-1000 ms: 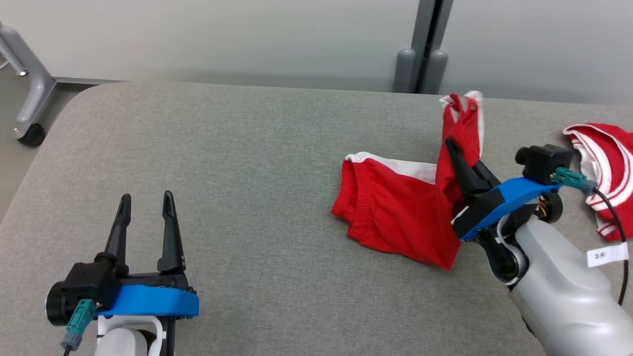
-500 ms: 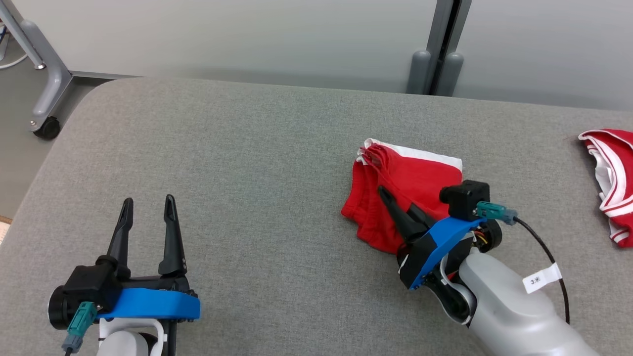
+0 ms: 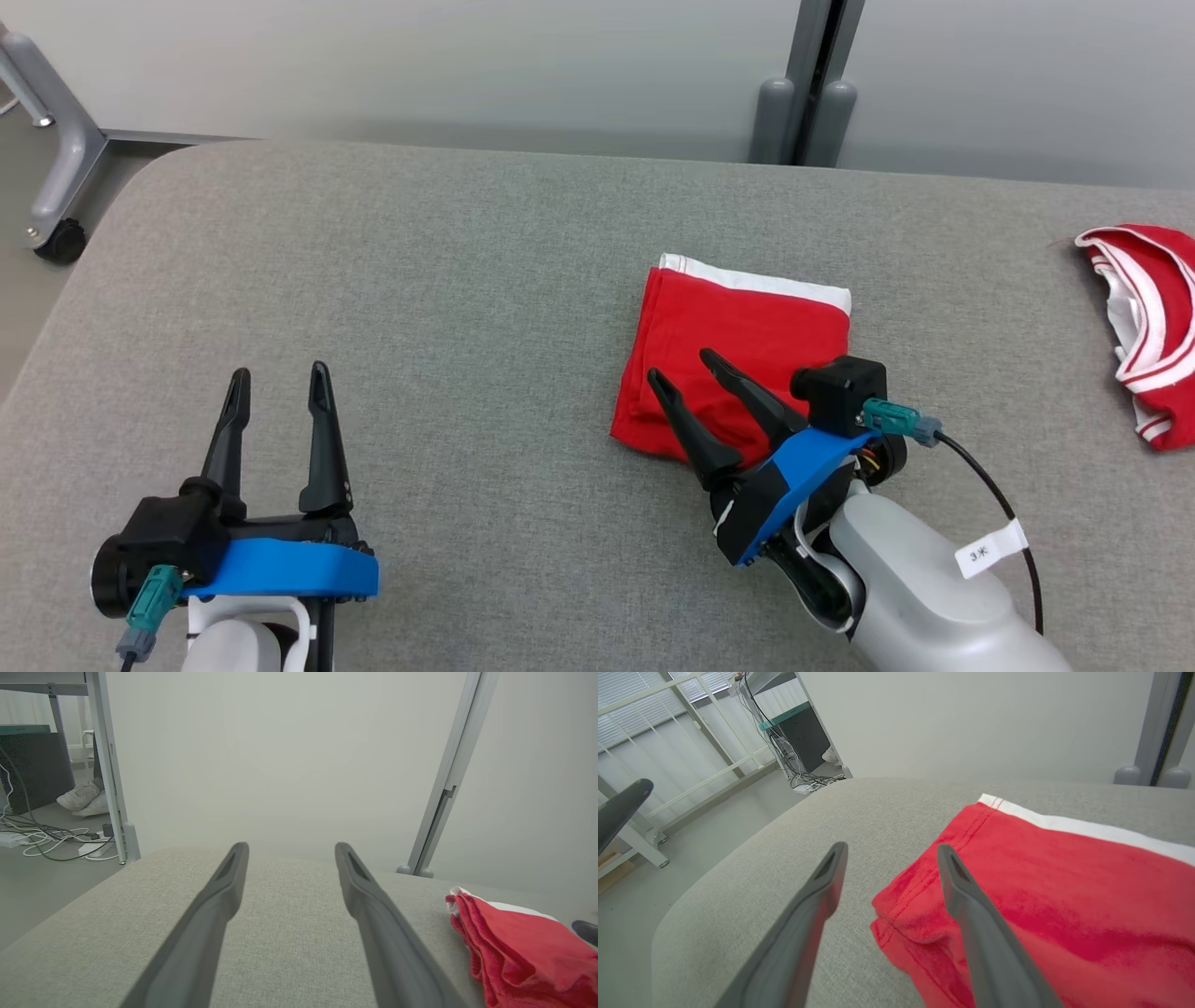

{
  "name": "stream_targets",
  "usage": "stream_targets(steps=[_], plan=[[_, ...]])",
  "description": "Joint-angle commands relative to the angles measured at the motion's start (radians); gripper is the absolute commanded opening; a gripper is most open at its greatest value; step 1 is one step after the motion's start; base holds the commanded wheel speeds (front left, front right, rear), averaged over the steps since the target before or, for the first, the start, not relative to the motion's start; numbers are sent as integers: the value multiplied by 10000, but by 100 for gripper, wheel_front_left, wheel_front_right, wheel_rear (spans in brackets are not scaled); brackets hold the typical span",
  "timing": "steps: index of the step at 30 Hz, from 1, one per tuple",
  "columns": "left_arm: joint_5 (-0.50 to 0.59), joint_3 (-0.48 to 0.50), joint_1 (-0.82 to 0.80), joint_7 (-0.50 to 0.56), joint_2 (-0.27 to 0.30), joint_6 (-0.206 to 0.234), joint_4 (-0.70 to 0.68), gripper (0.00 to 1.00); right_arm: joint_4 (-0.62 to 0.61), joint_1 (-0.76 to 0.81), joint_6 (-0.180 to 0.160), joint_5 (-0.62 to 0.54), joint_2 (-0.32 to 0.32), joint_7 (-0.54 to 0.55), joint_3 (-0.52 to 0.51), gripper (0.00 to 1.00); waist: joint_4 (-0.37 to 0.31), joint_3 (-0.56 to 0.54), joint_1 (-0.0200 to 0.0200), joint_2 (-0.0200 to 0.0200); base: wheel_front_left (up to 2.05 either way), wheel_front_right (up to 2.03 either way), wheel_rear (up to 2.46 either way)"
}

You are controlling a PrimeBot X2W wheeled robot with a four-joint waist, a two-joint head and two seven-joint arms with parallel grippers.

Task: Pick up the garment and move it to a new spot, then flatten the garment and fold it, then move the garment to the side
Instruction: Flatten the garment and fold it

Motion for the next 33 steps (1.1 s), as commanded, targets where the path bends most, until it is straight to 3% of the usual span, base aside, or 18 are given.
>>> stream_targets(steps=[1, 8, 14, 24, 33], plan=[[66, 6, -64, -47, -9, 44, -32, 100, -241, 308, 1, -175, -94, -29, -194, 100, -125, -72, -1, 0, 0, 0, 0], [206, 6, 150, -47, -8, -4, 10, 100, -1602, 1244, 1, -1077, -633, -30, -1363, 100, -736, -429, -1, 0, 0, 0, 0], [382, 18, 315, -47, -8, -37, 62, 100, -2642, 2252, 1, -1907, -916, -31, -2945, 100, -1396, -758, -1, 0, 0, 0, 0], [788, 336, 552, -47, 137, 78, 228, 100, -3789, 3575, 1, -3079, -689, -30, -5000, 100, -2076, -934, -1, 0, 0, 0, 0], [995, 591, 974, -47, 242, 240, 276, 100, -4600, 4975, 1, -4068, -310, -30, -6383, 100, -2050, -1257, -1, 0, 0, 0, 0]])
